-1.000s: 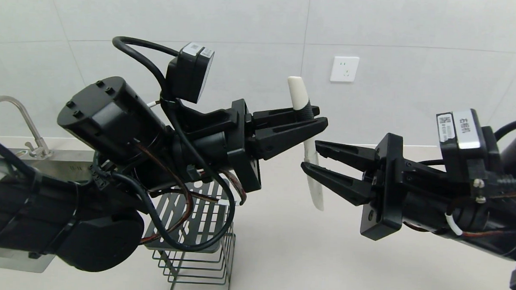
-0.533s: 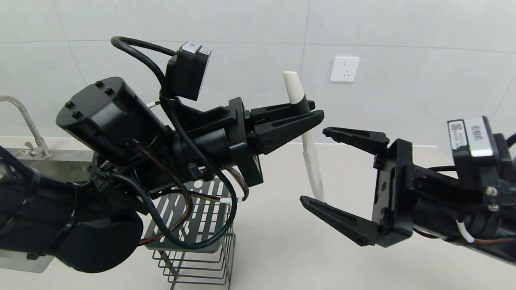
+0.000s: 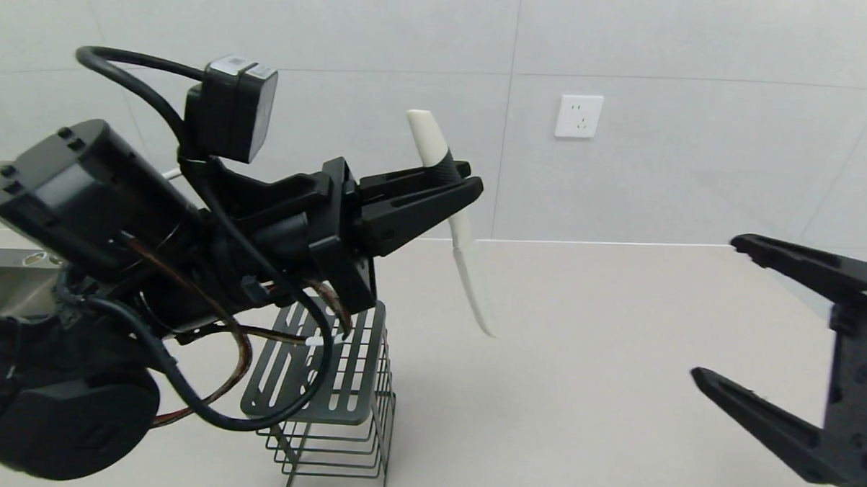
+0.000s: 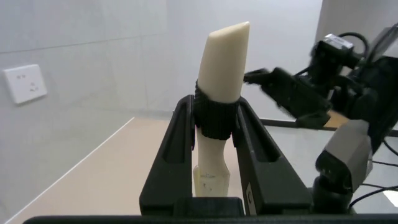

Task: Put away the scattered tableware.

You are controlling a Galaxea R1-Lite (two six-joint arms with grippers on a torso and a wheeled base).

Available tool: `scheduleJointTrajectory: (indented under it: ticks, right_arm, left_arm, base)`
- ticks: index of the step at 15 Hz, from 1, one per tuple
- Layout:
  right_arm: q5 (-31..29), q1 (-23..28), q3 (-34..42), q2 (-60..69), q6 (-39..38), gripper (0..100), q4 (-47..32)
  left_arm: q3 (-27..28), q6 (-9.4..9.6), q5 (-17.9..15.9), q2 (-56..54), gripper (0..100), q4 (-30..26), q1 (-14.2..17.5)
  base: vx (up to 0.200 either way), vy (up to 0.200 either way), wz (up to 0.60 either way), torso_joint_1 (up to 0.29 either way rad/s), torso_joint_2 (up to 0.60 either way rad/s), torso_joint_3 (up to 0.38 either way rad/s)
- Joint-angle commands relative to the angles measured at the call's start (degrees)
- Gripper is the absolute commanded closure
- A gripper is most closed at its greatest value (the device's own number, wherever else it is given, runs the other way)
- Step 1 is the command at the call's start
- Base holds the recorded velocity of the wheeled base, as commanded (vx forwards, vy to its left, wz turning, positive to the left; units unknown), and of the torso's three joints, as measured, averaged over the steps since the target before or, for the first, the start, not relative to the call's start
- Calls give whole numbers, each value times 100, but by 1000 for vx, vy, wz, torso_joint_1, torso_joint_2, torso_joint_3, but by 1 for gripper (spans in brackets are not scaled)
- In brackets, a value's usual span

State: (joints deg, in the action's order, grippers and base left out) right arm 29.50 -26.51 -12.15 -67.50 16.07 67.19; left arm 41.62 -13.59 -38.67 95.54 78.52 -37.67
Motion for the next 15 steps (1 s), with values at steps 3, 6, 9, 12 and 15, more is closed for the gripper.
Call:
scheduleJointTrajectory:
  ticks: [3,6,9,12,15]
  right_arm:
    - [3,1254,794,2259,142,100,-198]
    - [-6,1685,1128,3507,151,100,-927]
    - [-32,1948,1136,4983,142,100,-2228]
    - [-67,2010,1215,6196,134,100,-3889]
    - [-709,2010,1163,6187,-614,100,-4074]
  left_arm:
    - [-427,357,0,-1028,100,-469,357]
    - [-479,445,0,-1389,100,-689,374]
    - [-664,612,0,-1661,100,-706,585]
    - [-725,735,0,-1652,100,-706,603]
    - [-725,937,0,-1661,100,-838,620]
  base:
    - [0,0,0,0,0,0]
    - [0,0,0,0,0,0]
    - [0,0,0,0,0,0]
    - [0,0,0,0,0,0]
    - [0,0,0,0,0,0]
